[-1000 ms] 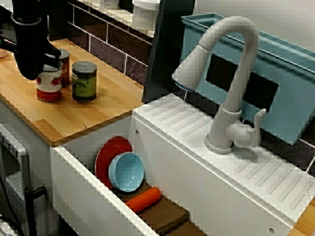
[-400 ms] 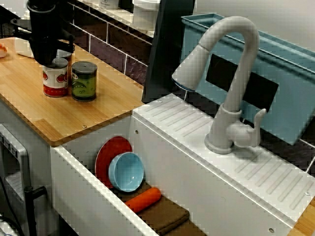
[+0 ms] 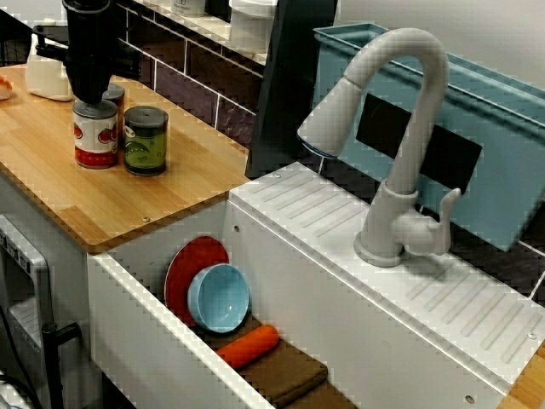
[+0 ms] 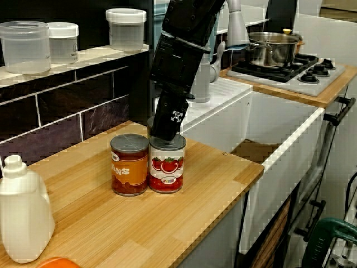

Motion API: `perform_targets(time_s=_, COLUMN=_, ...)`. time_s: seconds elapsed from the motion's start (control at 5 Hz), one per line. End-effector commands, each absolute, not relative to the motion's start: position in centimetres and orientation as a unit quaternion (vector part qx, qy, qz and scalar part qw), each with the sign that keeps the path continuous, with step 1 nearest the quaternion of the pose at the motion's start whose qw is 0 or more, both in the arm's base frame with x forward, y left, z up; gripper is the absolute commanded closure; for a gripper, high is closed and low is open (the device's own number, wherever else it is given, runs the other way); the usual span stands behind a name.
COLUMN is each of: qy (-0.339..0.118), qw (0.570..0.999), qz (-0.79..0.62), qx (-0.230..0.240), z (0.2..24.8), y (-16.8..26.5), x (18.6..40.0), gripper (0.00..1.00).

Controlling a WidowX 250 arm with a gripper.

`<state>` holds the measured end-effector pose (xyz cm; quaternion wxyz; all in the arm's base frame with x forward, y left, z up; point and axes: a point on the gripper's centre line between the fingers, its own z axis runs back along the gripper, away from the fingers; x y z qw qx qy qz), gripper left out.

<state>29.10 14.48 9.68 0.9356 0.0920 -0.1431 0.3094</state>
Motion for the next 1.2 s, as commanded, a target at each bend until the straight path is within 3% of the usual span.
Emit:
perform_targets(time_s=0.0, qy=-0.139, qw=0.939, qz=0.312, qx=0.043, z=12.8, y=14.7, x=30.8, gripper=1.00)
perform_targets(time_s=0.2, qy=-0.133, qw=0.943, qz=0.304, qx=0.018, z=12.9, y=13.7, x=31.7, gripper=1.00)
perform_targets(time_s=1.0, qy=-0.124, qw=0.936, qz=0.327, qx=0.029, z=12.8, y=11.1, x=35.7, gripper=1.00)
